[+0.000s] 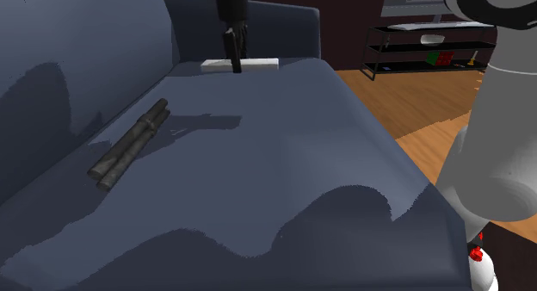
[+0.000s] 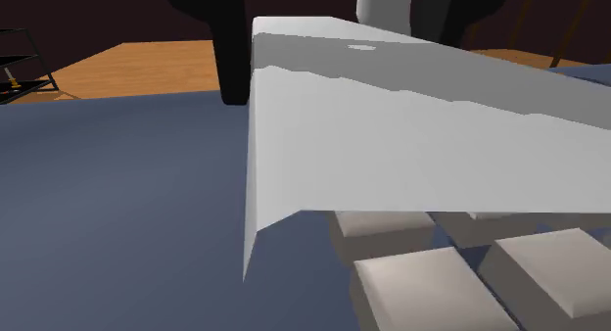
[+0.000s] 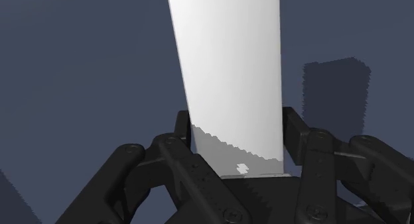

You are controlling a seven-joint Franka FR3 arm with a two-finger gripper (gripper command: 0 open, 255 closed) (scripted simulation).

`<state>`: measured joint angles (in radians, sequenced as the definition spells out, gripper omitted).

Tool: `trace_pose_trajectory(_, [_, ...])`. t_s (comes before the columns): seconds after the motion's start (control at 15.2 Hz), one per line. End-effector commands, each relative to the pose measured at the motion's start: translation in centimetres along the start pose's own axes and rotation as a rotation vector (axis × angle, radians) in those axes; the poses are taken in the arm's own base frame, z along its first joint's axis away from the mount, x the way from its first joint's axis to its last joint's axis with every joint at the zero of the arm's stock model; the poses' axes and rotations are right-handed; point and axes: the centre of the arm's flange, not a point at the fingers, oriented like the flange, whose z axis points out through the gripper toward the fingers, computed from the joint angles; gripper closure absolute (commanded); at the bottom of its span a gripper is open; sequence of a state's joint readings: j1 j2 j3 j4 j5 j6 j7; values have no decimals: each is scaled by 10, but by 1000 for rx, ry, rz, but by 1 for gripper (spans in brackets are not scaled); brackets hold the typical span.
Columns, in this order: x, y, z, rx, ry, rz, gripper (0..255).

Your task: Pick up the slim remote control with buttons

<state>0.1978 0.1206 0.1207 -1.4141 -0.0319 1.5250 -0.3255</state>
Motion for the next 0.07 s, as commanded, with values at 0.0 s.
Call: trace_pose_trajectory(0.0, [0, 0, -3, 0, 0, 0, 255])
